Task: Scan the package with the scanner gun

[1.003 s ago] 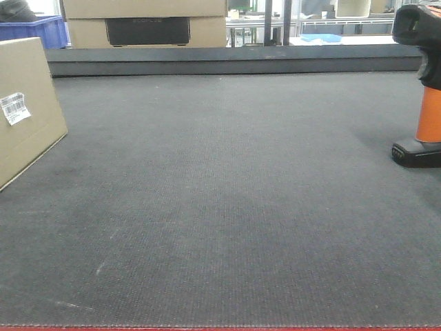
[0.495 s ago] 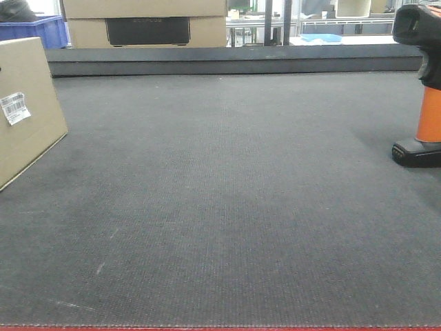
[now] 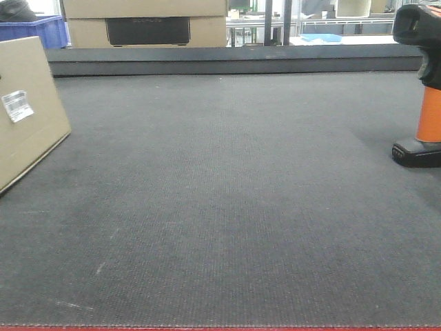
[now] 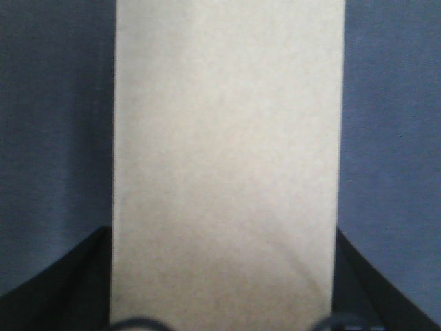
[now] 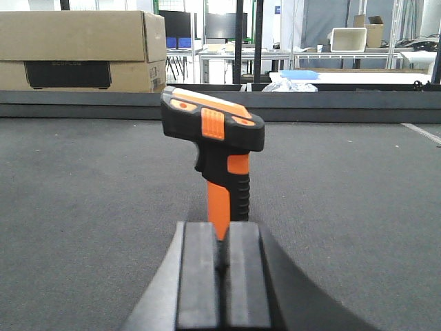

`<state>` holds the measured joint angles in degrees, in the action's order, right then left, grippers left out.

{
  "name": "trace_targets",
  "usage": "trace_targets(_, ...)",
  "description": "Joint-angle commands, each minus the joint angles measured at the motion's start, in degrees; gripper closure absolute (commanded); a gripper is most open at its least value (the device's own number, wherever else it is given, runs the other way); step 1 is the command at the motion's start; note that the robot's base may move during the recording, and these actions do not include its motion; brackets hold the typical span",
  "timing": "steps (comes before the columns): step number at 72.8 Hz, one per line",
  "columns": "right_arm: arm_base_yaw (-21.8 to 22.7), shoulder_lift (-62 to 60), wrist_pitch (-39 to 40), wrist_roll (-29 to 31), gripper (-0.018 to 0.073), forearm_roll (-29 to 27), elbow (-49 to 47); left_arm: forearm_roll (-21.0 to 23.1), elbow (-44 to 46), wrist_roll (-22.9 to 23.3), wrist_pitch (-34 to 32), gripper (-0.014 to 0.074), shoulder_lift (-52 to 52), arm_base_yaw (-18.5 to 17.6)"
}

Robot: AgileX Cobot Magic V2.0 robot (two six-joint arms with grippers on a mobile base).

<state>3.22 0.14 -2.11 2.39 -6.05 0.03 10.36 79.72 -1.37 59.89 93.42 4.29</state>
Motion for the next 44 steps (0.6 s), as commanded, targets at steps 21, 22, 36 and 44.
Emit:
trace_targets(21,0.02,-0.14,0.88,0.48,0.0728,-0.16,-0.03,14.64,5.56,9.45,-4.85,0.0707,-0.67,-11.76)
trace_targets(22,0.02,-0.14,0.88,0.48,0.0728,-0.16,-0.03,14.64,5.56,10.00,-5.62,0.0707,-0.67,-12.68)
trace_targets(36,0.02,-0.14,0.88,0.48,0.0728,-0.16,-0.03,14.38,5.56,15.83,-14.39,0.0707,1.59,-23.36)
trace_targets(44,0.02,-0.14,1.18,0.48,0.0728,-0.04,-0.03,14.38,5.56,16.50,-14.48,0.0707,3.73,-25.47)
